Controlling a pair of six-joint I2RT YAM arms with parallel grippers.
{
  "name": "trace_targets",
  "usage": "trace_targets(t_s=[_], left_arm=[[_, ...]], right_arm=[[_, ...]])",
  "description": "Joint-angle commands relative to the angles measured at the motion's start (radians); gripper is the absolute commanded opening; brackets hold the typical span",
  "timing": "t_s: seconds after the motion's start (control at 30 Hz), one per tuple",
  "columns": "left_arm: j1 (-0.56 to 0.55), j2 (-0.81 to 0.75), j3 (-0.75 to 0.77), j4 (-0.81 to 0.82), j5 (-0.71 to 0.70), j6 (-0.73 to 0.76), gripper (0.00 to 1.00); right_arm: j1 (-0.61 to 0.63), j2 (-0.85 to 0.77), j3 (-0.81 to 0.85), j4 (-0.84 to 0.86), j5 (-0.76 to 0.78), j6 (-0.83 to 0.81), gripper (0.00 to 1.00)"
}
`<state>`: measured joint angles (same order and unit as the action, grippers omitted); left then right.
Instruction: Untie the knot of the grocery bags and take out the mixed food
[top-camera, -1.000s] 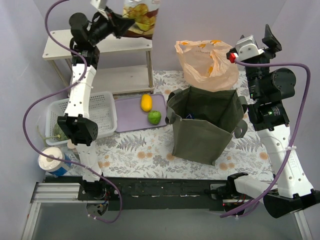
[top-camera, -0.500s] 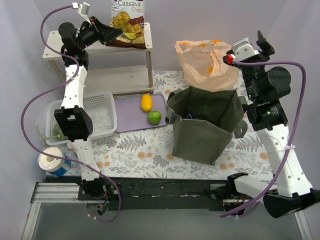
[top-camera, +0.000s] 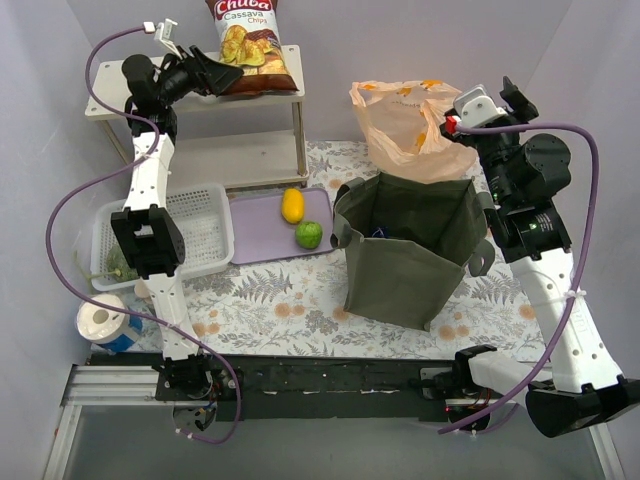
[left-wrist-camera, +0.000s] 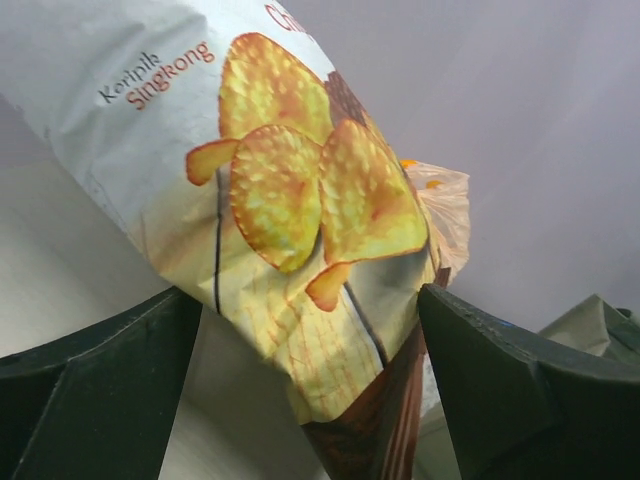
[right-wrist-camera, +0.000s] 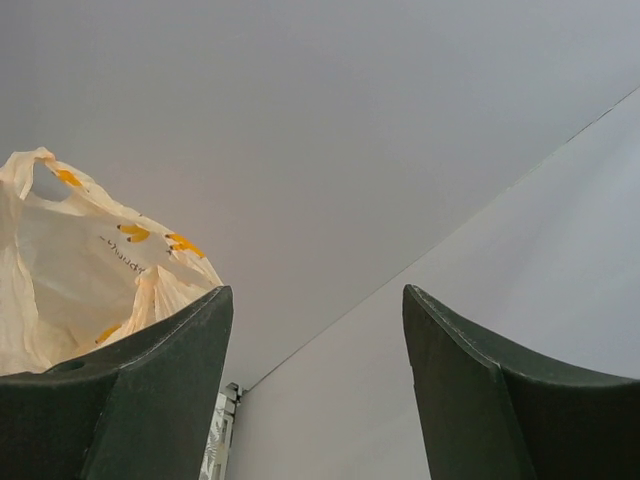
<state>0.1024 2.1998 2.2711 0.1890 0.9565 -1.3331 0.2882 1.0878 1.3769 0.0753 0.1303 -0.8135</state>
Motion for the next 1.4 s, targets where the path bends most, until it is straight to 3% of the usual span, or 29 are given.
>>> trace_targets(t_s=[0.0,0.2,0.33,0.53,0.73,0.87,1.0,1.13,1.2,1.3,1.37], left_arm=[[0.016,-0.026,0.054,-0.084,-0.108,0.127,0.93],[0.039,-0.084,-0.003,-0.233,-0.151,0.265,0.93],[0.043,-0.193,-0.145,-0.195,-0.133,0.279,0.94],[0.034,-0.291,-0.274,-0.014,-0.096,0.225,0.96],[0.000,-0.287,-0.262,-0.121,-0.082,0.342,0.97],[-0.012,-0.229,-0.205,-0.183,-0.071,0.318,0.85],[-0.012,-0.186,-0.157,-0.183,-0.078,0.250,0.58],[-0.009,-0.195,-0.157,-0.183,-0.053,0.241,0.40],[0.009,-0.192,-0.159,-0.183,0.028,0.221,0.34],[0.060,-0.161,-0.157,-0.126,0.154,0.067,0.22],[0.086,-0.153,-0.203,0.010,0.194,-0.064,0.19]], right_arm=[[-0.009,-0.028,-0.007,0.011,-0.012,0.019,0.75],[-0.018,-0.040,-0.018,-0.006,-0.026,0.022,0.75],[-0.020,-0.055,-0.036,-0.015,-0.040,0.028,0.75],[-0.024,-0.065,-0.047,-0.038,-0.066,0.048,0.75],[-0.027,-0.077,-0.073,-0.039,-0.077,0.050,0.75],[-0.029,-0.086,-0.091,-0.040,-0.080,0.047,0.75],[-0.034,-0.095,-0.098,-0.045,-0.080,0.042,0.75],[-0.040,-0.111,-0.107,-0.054,-0.078,0.037,0.75],[-0.047,-0.115,-0.108,-0.060,-0.081,0.040,0.75],[-0.058,-0.123,-0.107,-0.068,-0.086,0.048,0.75],[-0.064,-0.123,-0.104,-0.072,-0.089,0.056,0.75]])
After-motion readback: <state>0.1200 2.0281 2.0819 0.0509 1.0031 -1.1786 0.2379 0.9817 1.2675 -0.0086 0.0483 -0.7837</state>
